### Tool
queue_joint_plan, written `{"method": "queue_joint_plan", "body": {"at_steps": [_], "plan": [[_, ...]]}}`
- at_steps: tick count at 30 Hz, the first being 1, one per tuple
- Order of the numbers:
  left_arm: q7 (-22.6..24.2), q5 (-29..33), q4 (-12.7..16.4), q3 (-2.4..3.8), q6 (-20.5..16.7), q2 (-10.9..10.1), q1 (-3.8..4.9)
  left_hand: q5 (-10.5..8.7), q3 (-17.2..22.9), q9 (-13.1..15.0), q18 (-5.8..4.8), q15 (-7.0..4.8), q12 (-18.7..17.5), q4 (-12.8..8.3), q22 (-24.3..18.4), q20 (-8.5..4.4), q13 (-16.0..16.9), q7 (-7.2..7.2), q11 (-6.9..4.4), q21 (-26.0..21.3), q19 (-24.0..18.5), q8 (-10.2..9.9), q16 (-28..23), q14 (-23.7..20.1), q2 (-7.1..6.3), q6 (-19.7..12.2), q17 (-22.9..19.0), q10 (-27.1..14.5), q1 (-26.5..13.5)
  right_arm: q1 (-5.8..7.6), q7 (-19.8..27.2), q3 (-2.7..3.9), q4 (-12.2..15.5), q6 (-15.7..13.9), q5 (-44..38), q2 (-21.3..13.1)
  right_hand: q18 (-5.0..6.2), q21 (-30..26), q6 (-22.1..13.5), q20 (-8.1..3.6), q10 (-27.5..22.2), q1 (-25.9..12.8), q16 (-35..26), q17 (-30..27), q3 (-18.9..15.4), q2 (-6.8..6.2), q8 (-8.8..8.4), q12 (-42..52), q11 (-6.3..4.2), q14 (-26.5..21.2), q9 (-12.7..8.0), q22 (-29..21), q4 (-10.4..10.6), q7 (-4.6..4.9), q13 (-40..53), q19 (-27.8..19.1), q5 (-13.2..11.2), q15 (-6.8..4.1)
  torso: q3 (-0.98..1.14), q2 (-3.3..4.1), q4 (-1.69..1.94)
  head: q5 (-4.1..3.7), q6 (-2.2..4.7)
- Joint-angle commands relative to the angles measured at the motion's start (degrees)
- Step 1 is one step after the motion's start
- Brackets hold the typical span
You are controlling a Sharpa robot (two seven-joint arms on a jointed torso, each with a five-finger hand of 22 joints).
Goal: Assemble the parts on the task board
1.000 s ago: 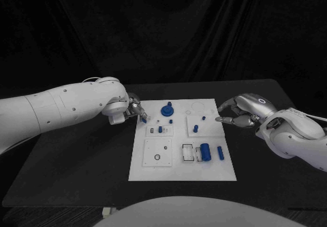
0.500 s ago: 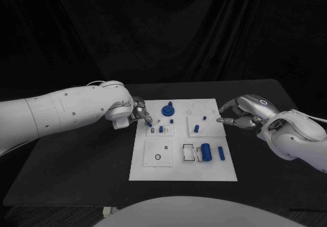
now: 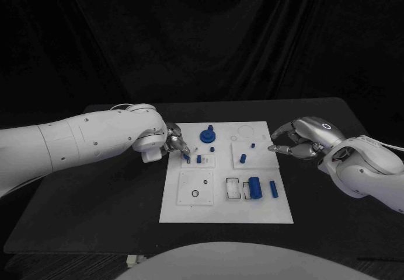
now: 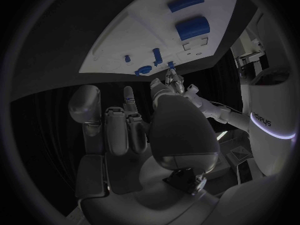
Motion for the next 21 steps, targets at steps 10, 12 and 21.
{"method": "queue_joint_plan", "body": {"at_steps": [10, 12, 21], "plan": [[0.9, 0.2, -0.1, 0.04, -0.4, 0.2, -0.79, -0.03, 3.0, 0.0, -0.27, -0.5, 0.2, -2.6, 12.0, -0.39, 15.0, -1.54, -0.33, -0.1, 0.2, -0.2, 0.2, 6.1, 0.26, 1.3, 15.1, 5.9, -0.1, -0.23, -0.1, 0.03, 0.0, -0.6, 0.0, -0.1, 0.29, -0.2, 0.4, 0.3, 6.2, 0.1, -0.4, 6.1, 0.0, 0.35, -0.2, 0.1, 0.37, 4.1, -0.1, 6.9, -0.3, -0.13, 15.1, 0.0, 0.3, 0.44, 0.1, -0.19, -0.18, 0.06, -0.01], [0.9, 0.2, 0.1, 0.04, -0.4, 0.1, -0.84, 0.0, 3.1, 0.0, -0.27, -0.5, 0.2, -2.6, 12.0, -0.39, 15.0, -1.54, -0.33, -0.1, 0.2, -0.2, 0.2, 6.1, 0.26, 1.3, 15.1, 5.9, -0.1, -0.24, -0.1, 0.03, -0.1, -0.6, 0.0, -0.1, 0.29, -0.2, 0.4, 0.3, 6.2, 0.1, -0.4, 6.1, 0.0, 0.35, -0.2, 0.1, 0.37, 4.1, -0.1, 6.9, -0.3, -0.13, 15.1, 0.0, 0.3, 0.44, 0.1, -0.21, -0.13, 0.0, -0.01], [0.8, 0.2, 0.2, 0.04, -0.3, -0.2, -1.22, 0.1, 3.2, -0.1, -0.26, -0.5, 0.2, -2.7, 12.0, -0.4, 15.0, -1.53, -0.34, -0.1, 0.1, -0.2, 0.2, 6.1, 0.25, 1.4, 15.1, 5.9, -0.1, -0.4, -0.1, 0.03, -0.3, -0.5, 0.0, 0.1, 0.29, -0.2, 0.4, 0.3, 6.2, 0.1, -0.4, 6.1, 0.0, 0.35, -0.2, 0.1, 0.37, 4.1, -0.1, 6.9, -0.3, -0.13, 15.1, 0.0, 0.3, 0.44, 0.07, -0.27, -0.22, 0.02, -0.01]]}}
